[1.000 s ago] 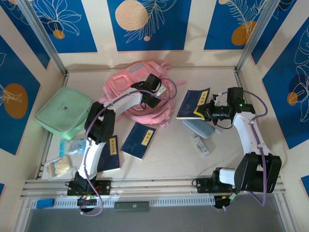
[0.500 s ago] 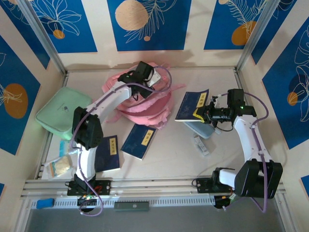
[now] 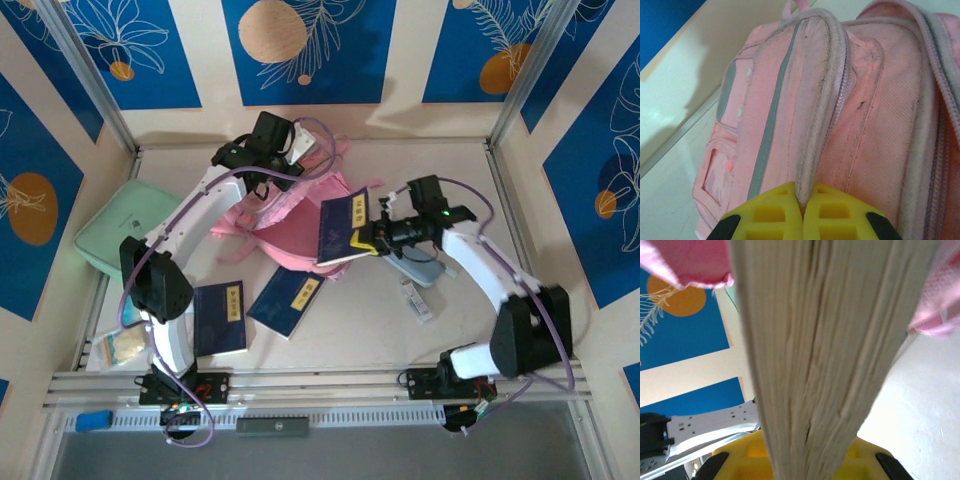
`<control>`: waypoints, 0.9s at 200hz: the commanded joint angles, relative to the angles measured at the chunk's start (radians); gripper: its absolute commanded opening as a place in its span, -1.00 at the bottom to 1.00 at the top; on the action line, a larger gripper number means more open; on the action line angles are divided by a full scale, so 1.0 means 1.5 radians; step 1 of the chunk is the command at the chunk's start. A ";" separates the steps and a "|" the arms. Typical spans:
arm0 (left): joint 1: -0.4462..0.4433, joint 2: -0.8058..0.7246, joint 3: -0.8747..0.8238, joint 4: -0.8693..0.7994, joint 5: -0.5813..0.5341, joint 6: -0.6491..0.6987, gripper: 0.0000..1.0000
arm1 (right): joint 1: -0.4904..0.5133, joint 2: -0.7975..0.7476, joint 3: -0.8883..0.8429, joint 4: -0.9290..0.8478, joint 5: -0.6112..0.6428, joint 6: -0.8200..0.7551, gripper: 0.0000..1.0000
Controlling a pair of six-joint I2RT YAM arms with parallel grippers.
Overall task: Pack the student bag
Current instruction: Place the book in the student bag.
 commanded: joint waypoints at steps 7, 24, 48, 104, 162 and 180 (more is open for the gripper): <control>0.006 -0.058 0.007 0.065 0.044 -0.010 -1.00 | 0.047 0.153 0.115 0.126 0.009 -0.029 -1.00; 0.008 -0.060 0.011 0.072 0.051 -0.024 -1.00 | 0.054 0.227 0.155 0.213 -0.007 -0.029 -0.98; 0.012 -0.059 0.011 0.084 0.059 -0.034 -1.00 | 0.059 0.339 0.210 0.289 0.000 -0.017 -0.93; 0.033 -0.052 0.022 0.093 0.068 -0.069 -1.00 | 0.088 0.496 0.353 0.289 0.041 -0.019 -0.77; 0.042 -0.051 0.008 0.104 0.080 -0.082 -1.00 | 0.077 0.458 0.343 0.176 0.139 -0.072 -0.04; 0.044 -0.052 0.000 0.110 0.076 -0.093 -1.00 | 0.080 0.389 0.281 0.144 0.201 -0.086 0.00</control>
